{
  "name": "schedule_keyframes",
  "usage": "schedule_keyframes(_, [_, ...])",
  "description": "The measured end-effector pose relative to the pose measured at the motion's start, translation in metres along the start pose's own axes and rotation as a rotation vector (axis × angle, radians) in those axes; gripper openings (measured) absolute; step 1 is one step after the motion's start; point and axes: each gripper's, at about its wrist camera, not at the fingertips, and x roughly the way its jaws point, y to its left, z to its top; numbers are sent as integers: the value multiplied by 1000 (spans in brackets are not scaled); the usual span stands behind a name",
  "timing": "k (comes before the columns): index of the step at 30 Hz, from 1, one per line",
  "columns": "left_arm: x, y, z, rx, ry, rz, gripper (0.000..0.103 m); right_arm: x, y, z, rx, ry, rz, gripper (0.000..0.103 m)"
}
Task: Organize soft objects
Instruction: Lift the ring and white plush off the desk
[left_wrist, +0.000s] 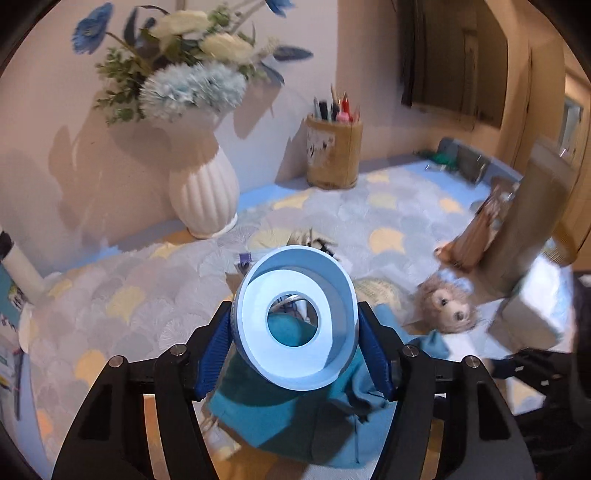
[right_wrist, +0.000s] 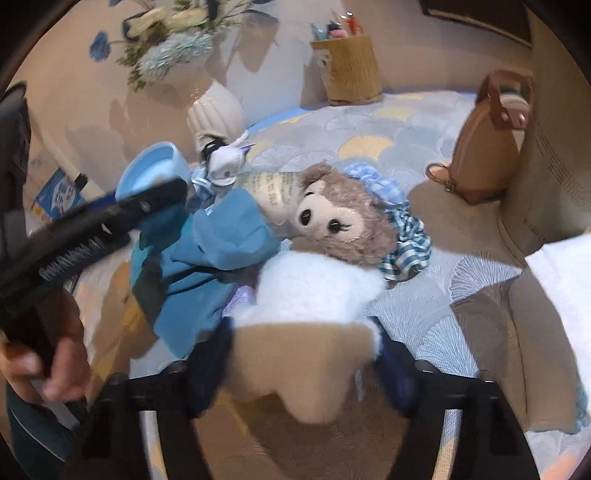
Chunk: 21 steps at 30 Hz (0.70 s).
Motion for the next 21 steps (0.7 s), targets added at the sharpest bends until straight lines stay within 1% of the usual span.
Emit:
schedule_keyframes(3, [-24,10,-1,-35,-50,-9,62,-6,1,-2,-19,-21,10,56])
schedule_keyframes(7, [-59,24,-14,-80,-89,-4,62,-29,5,-5,-52,-74,42,56])
schedule_keyframes(9, [-70,30,-28,-97,-79,43,63,-44,10,-8,-96,-94,41,56])
schedule_keyframes(10, [-73,32,-39,-119,-57,76,63,-49,12,-9,-115,-97,41,56])
schedule_keyframes(11, [-73,34,-52,-141,-26,83,62,-54,13,-11,-131,-97,44,56])
schedule_keyframes(14, [-75,33,-85,-171,12,74,62,-61,15,-23,-185,-49,55,56])
schedule_keyframes(16, [-73,36,-102,-206,47,52,62,-61,14,-33,-217,-17,36,56])
schedule_keyframes(17, [-71,38,-107,-223,66,52,62,-60,13,-40,-235,2,16,57])
schedule_keyframes(19, [-77,41,-112,-233,69,64,62,-55,10,-50,-237,28,-23,57])
schedule_keyframes(21, [-87,44,-110,-223,62,76,62,-48,5,-55,-221,58,-26,59])
